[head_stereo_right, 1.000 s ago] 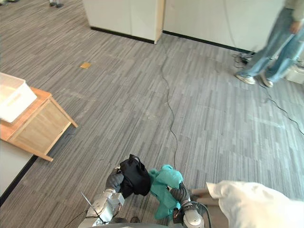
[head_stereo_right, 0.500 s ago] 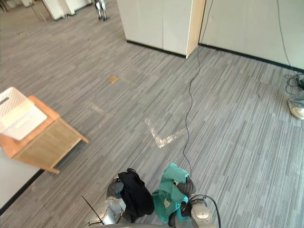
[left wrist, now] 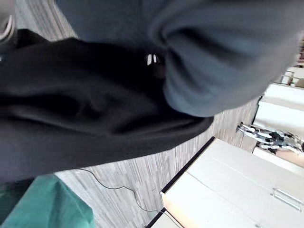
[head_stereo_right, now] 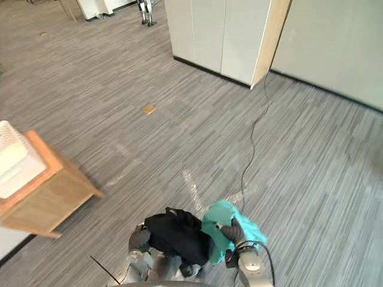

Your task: Tidy the bed and pick cloth on bed and put in laundry

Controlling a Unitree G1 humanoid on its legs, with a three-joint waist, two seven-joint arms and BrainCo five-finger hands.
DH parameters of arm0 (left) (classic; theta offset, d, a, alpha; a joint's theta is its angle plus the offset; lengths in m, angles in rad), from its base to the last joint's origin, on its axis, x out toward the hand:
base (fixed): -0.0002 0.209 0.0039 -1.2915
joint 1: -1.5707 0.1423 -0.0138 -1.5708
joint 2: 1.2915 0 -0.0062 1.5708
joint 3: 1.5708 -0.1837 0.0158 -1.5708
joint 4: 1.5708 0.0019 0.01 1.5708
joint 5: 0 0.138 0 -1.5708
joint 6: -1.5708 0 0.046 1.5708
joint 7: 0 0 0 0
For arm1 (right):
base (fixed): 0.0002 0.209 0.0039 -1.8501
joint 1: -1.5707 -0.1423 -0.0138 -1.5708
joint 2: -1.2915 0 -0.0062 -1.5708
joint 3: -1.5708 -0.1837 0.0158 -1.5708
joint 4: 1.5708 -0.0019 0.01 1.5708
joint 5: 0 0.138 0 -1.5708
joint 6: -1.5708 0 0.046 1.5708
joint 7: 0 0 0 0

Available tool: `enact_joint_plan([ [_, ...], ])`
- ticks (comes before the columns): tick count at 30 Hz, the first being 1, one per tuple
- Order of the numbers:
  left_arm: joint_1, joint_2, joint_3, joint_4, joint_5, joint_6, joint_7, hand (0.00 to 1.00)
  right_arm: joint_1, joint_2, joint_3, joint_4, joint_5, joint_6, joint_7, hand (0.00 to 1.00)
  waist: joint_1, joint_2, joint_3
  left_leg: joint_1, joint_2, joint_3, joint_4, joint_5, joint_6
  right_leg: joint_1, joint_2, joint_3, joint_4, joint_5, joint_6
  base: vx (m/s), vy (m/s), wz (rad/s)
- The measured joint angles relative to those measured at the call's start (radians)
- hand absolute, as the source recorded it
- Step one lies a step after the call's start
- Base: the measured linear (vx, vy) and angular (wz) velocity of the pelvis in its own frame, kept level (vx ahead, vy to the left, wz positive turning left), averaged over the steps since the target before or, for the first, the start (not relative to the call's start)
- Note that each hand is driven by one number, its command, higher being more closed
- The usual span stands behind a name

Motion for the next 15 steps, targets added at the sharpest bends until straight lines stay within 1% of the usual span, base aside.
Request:
enact_joint_plan([
  [1, 0.001, 0.004, -0.005, 0.000, 0.001, 0.000, 0.000, 1.00, 0.006, -0.001, -0.001, 0.000, 0.000, 0.000, 0.000, 1.00, -0.012, 0.016, 0.007, 0.032, -0.001, -0.049, -0.009, -0.002, -0.004, -0.005, -0.017, -0.024, 0.024, -0.010, -0.017, 0.62, -0.018, 2.06],
  [2, -0.013, 0.014, -0.020, -0.005, 0.003, -0.001, 0.002, 1.00, 0.015, 0.000, -0.010, -0.002, 0.000, -0.003, 0.000, 1.00, -0.030, 0.026, 0.010, 0.082, 0.002, -0.139, -0.028, -0.007, -0.015, -0.036, -0.039, -0.040, 0.021, -0.028, -0.048, 0.65, -0.103, 2.03],
  [3, -0.030, 0.024, -0.018, -0.004, 0.009, -0.003, 0.006, 1.00, 0.022, 0.011, -0.012, -0.010, 0.001, -0.006, 0.000, 1.00, -0.034, 0.031, 0.012, 0.101, 0.003, -0.207, -0.035, -0.012, -0.023, -0.091, -0.054, -0.026, -0.035, -0.043, -0.069, 0.62, -0.131, 1.95],
  [4, -0.039, 0.028, -0.017, -0.004, 0.011, -0.003, 0.011, 1.00, 0.022, 0.017, -0.015, -0.016, 0.002, -0.008, 0.000, 1.00, -0.034, 0.029, 0.013, 0.108, 0.004, -0.240, -0.037, -0.017, -0.031, -0.123, -0.057, -0.010, -0.083, -0.052, -0.072, 0.58, -0.182, 1.70],
  [5, -0.058, 0.032, -0.017, -0.003, 0.012, -0.003, 0.021, 1.00, 0.017, 0.026, -0.020, -0.016, 0.002, -0.009, 0.000, 1.00, -0.033, 0.029, 0.016, 0.128, 0.008, -0.293, -0.048, -0.027, -0.050, -0.180, -0.053, 0.046, -0.193, -0.067, -0.069, 0.47, -0.213, 1.42],
  [6, -0.063, 0.031, -0.018, -0.002, 0.019, -0.003, 0.024, 1.00, 0.013, 0.026, -0.020, -0.016, 0.005, -0.010, 0.000, 1.00, -0.034, 0.040, 0.023, 0.153, 0.022, -0.332, -0.049, -0.044, -0.080, -0.212, -0.044, 0.103, -0.358, -0.065, -0.068, 0.37, -0.179, 1.26],
  [7, -0.064, 0.031, -0.020, -0.002, 0.028, -0.003, 0.024, 1.00, 0.012, 0.026, -0.023, -0.014, 0.006, -0.010, -0.001, 1.00, -0.034, 0.050, 0.030, 0.170, 0.034, -0.347, -0.049, -0.056, -0.100, -0.212, -0.037, 0.130, -0.459, -0.054, -0.065, 0.45, -0.292, 1.05],
  [8, -0.070, 0.031, -0.020, -0.001, 0.038, -0.004, 0.025, 1.00, 0.008, 0.028, -0.031, -0.011, 0.006, -0.010, -0.002, 1.00, -0.034, 0.066, 0.039, 0.200, 0.061, -0.367, -0.048, -0.078, -0.138, -0.212, -0.017, 0.185, -0.668, 0.010, -0.068, 0.46, -0.354, 0.94],
  [9, -0.075, 0.032, -0.019, 0.000, 0.052, -0.009, 0.025, 1.00, 0.008, 0.035, -0.041, -0.011, 0.007, -0.009, -0.003, 1.00, -0.037, 0.069, 0.041, 0.217, 0.088, -0.393, -0.043, -0.106, -0.169, -0.212, -0.009, 0.242, -0.856, 0.091, -0.047, 0.55, -0.443, 0.94],
  [10, -0.075, 0.032, -0.018, 0.000, 0.056, -0.013, 0.025, 1.00, 0.010, 0.036, -0.041, -0.012, 0.008, -0.009, -0.004, 1.00, -0.040, 0.069, 0.041, 0.220, 0.101, -0.409, -0.039, -0.126, -0.178, -0.213, -0.008, 0.275, -0.921, 0.123, -0.032, 0.48, -0.463, 0.99],
  [11, -0.075, 0.035, -0.018, 0.000, 0.071, -0.017, 0.025, 1.00, 0.015, 0.045, -0.041, -0.011, 0.012, -0.008, -0.004, 1.00, -0.044, 0.062, 0.045, 0.239, 0.128, -0.433, -0.031, -0.172, -0.198, -0.233, -0.008, 0.332, -0.958, 0.150, -0.023, 0.50, -0.561, 1.05],
  [12, -0.066, 0.042, -0.016, 0.001, 0.074, -0.019, 0.025, 1.00, 0.020, 0.054, -0.035, -0.011, 0.013, -0.004, 0.000, 1.00, -0.055, 0.050, 0.046, 0.259, 0.164, -0.469, -0.005, -0.224, -0.227, -0.237, -0.011, 0.349, -0.921, 0.153, -0.033, 0.51, -0.608, 1.03],
  [13, -0.057, 0.045, -0.013, 0.000, 0.075, -0.021, 0.025, 1.00, 0.023, 0.057, -0.032, -0.012, 0.012, -0.003, 0.002, 1.00, -0.061, 0.045, 0.040, 0.267, 0.183, -0.482, 0.004, -0.244, -0.243, -0.237, -0.005, 0.342, -0.891, 0.156, -0.035, 0.52, -0.627, 1.03],
  [14, -0.048, 0.037, -0.009, 0.028, 0.081, -0.020, 0.024, 1.00, 0.021, 0.055, -0.027, -0.010, 0.013, -0.003, 0.001, 1.00, -0.063, 0.073, 0.033, 0.258, 0.256, -0.506, 0.101, -0.269, -0.271, -0.248, 0.044, 0.292, -0.769, 0.229, -0.024, 0.51, -0.644, 0.84],
  [15, -0.056, 0.028, -0.008, 0.052, 0.088, -0.017, 0.024, 1.00, 0.012, 0.042, -0.035, -0.010, 0.013, -0.003, 0.000, 1.00, -0.065, 0.097, 0.038, 0.195, 0.292, -0.507, 0.234, -0.240, -0.272, -0.245, 0.078, 0.258, -0.721, 0.205, -0.058, 0.52, -0.651, 0.74],
])
